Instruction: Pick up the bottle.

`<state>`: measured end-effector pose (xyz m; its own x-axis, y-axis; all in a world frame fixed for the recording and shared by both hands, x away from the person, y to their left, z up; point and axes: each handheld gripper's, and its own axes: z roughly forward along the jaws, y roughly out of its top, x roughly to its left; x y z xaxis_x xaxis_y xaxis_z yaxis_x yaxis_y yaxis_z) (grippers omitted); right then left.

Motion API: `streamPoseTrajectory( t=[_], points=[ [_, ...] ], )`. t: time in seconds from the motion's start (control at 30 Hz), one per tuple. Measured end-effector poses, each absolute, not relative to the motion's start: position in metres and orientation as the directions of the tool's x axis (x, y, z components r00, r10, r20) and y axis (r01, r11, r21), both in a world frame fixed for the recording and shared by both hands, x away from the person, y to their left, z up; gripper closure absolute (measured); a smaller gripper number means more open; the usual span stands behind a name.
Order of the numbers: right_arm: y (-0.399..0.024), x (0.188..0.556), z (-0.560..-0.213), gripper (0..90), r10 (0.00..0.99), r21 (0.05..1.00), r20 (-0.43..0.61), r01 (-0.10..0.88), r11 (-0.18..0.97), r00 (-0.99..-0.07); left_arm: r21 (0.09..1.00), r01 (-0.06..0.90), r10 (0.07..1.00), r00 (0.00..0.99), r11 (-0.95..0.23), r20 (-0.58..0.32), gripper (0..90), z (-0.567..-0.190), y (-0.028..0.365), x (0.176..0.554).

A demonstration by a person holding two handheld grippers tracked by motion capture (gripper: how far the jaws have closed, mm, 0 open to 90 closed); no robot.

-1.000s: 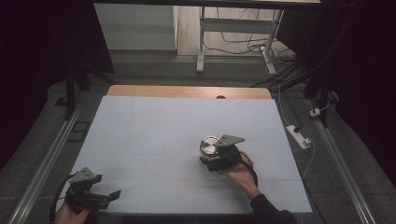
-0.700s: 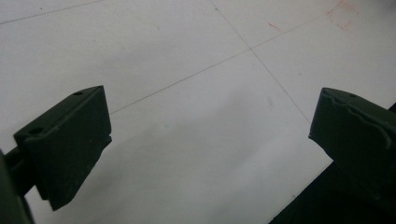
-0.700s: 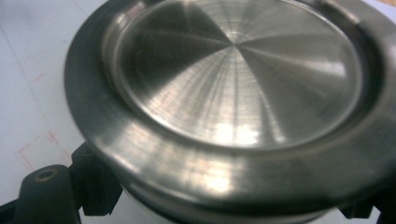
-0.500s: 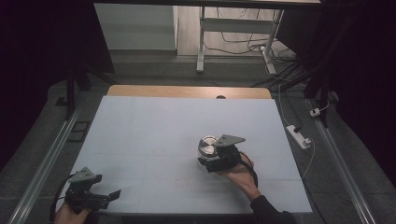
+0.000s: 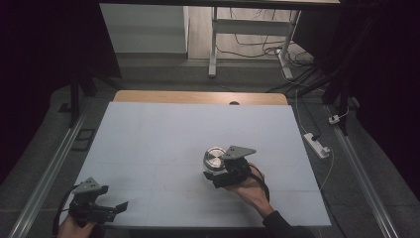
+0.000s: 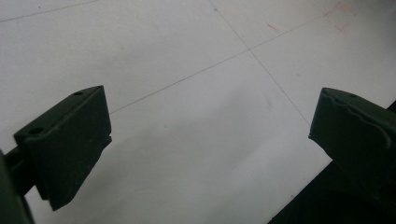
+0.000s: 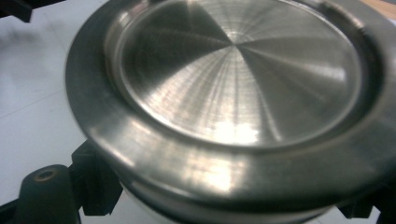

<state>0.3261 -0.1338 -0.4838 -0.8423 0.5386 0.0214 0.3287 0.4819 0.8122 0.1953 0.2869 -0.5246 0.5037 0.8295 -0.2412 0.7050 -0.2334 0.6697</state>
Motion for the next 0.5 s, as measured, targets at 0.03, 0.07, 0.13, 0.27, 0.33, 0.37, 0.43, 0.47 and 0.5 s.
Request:
streamPoseTrajectory(
  t=[0.03,0.07,0.13,0.27,0.33,0.37,0.43,0.47,0.5],
  points=[
    [-0.132,0.325,-0.484,14.9,0.533,0.813,0.021,0.325,0.483,-0.846,0.669,0.706,0.83,0.503,-0.233,-0.242,0.0,-0.525,0.287,0.195],
    [-0.128,0.321,-0.484,14.9,0.522,0.812,0.02,0.319,0.489,-0.852,0.669,0.706,0.83,0.503,-0.233,-0.242,0.0,-0.525,0.287,0.195],
    [-0.126,0.32,-0.483,14.9,0.518,0.811,0.018,0.316,0.493,-0.855,0.669,0.706,0.829,0.503,-0.232,-0.243,0.0,-0.525,0.287,0.195],
    [-0.117,0.312,-0.484,14.9,0.491,0.807,0.018,0.303,0.507,-0.871,0.668,0.706,0.828,0.505,-0.234,-0.244,0.0,-0.525,0.287,0.195],
    [-0.115,0.311,-0.484,14.9,0.486,0.806,0.019,0.301,0.509,-0.874,0.668,0.706,0.828,0.505,-0.235,-0.243,0.0,-0.525,0.287,0.195],
    [-0.113,0.31,-0.484,14.9,0.481,0.807,0.02,0.298,0.51,-0.876,0.668,0.707,0.829,0.504,-0.234,-0.243,0.0,-0.525,0.287,0.196],
    [-0.109,0.305,-0.484,14.9,0.464,0.806,0.022,0.29,0.515,-0.886,0.667,0.708,0.828,0.504,-0.233,-0.246,0.0,-0.525,0.287,0.196],
    [-0.107,0.304,-0.484,14.9,0.457,0.806,0.022,0.286,0.517,-0.889,0.667,0.708,0.828,0.503,-0.232,-0.247,0.0,-0.525,0.287,0.196],
    [-0.106,0.302,-0.484,14.9,0.451,0.806,0.022,0.283,0.52,-0.892,0.667,0.708,0.827,0.503,-0.231,-0.249,0.0,-0.525,0.287,0.196]
  ],
)
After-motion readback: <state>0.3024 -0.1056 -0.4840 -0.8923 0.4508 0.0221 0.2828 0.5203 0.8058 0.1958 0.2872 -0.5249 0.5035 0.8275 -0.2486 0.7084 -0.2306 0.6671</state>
